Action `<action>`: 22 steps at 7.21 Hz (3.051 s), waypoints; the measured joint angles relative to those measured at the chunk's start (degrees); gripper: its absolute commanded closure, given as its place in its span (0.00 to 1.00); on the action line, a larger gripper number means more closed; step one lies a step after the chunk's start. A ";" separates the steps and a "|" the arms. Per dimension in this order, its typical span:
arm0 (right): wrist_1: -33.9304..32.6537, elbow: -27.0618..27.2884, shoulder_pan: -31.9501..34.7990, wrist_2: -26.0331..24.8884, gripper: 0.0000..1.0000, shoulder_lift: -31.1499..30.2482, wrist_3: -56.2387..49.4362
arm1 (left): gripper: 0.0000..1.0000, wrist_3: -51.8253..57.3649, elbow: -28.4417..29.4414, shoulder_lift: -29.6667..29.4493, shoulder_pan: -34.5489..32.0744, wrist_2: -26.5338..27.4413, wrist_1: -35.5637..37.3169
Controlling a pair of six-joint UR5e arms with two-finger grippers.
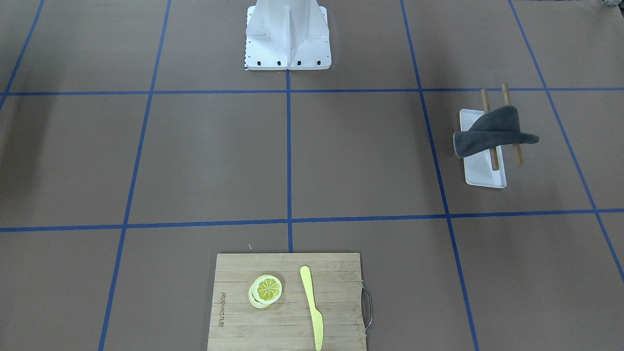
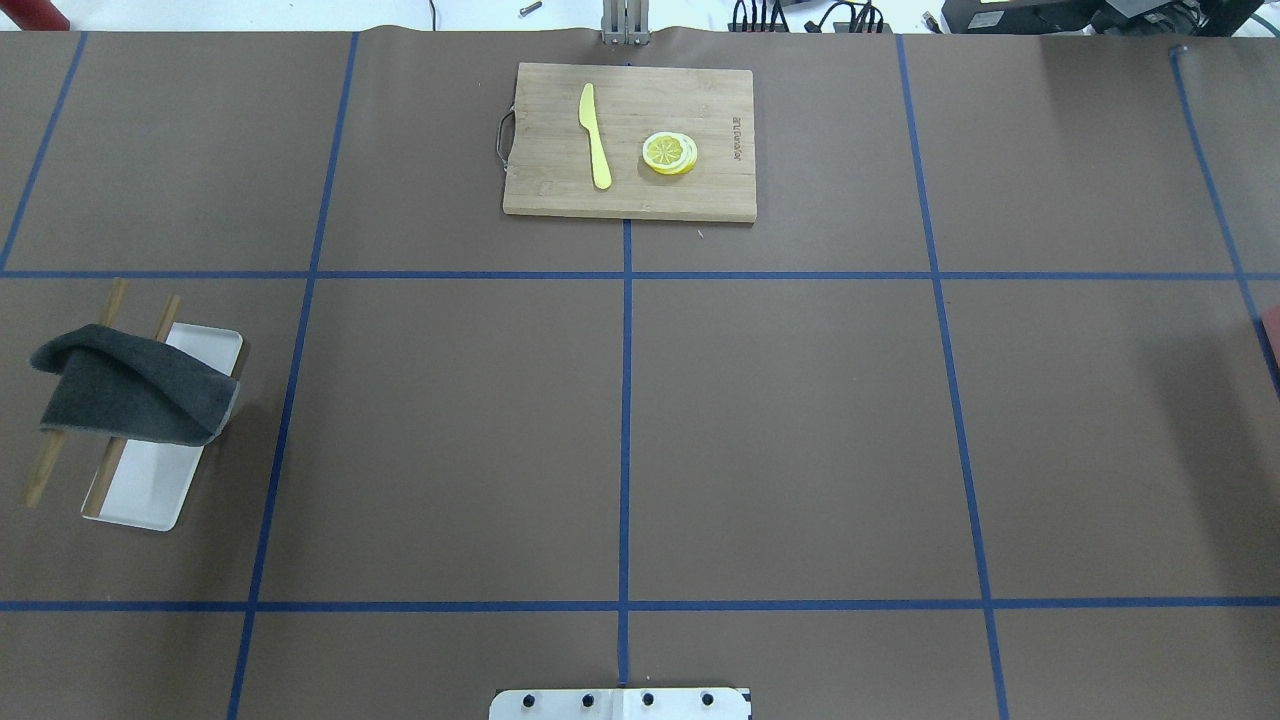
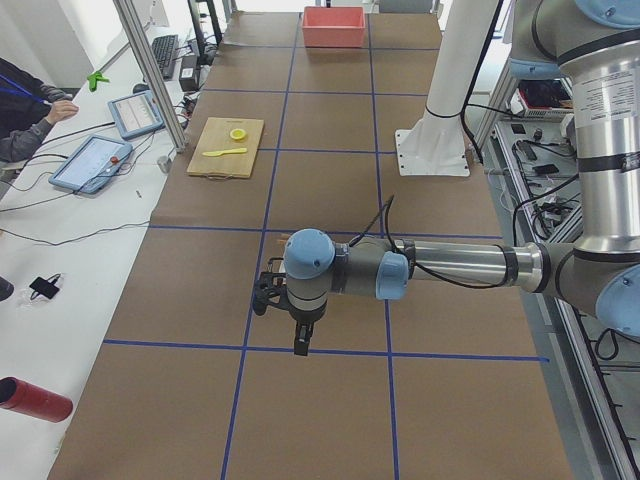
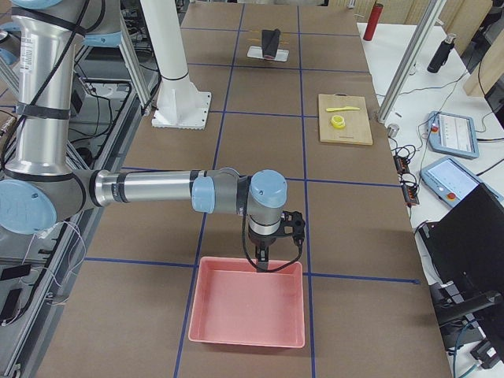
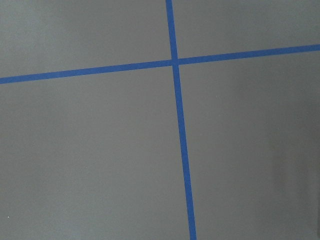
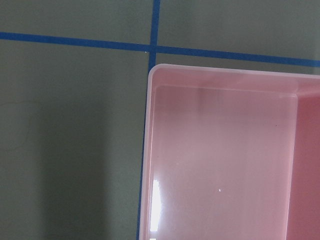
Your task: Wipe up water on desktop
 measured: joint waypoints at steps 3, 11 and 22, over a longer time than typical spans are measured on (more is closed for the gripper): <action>-0.01 1.39 0.00 -0.07 0.00 -0.02 0.00 | 0.01 0.00 -0.76 0.03 -0.04 0.07 -0.04; 0.61 8.49 0.49 0.10 0.00 1.34 -0.52 | 0.01 0.00 -4.54 -2.13 -0.73 0.40 -1.06; 2.90 8.62 0.70 2.24 0.00 2.21 3.82 | 0.01 -16.97 -2.05 -2.65 8.42 -4.01 -28.36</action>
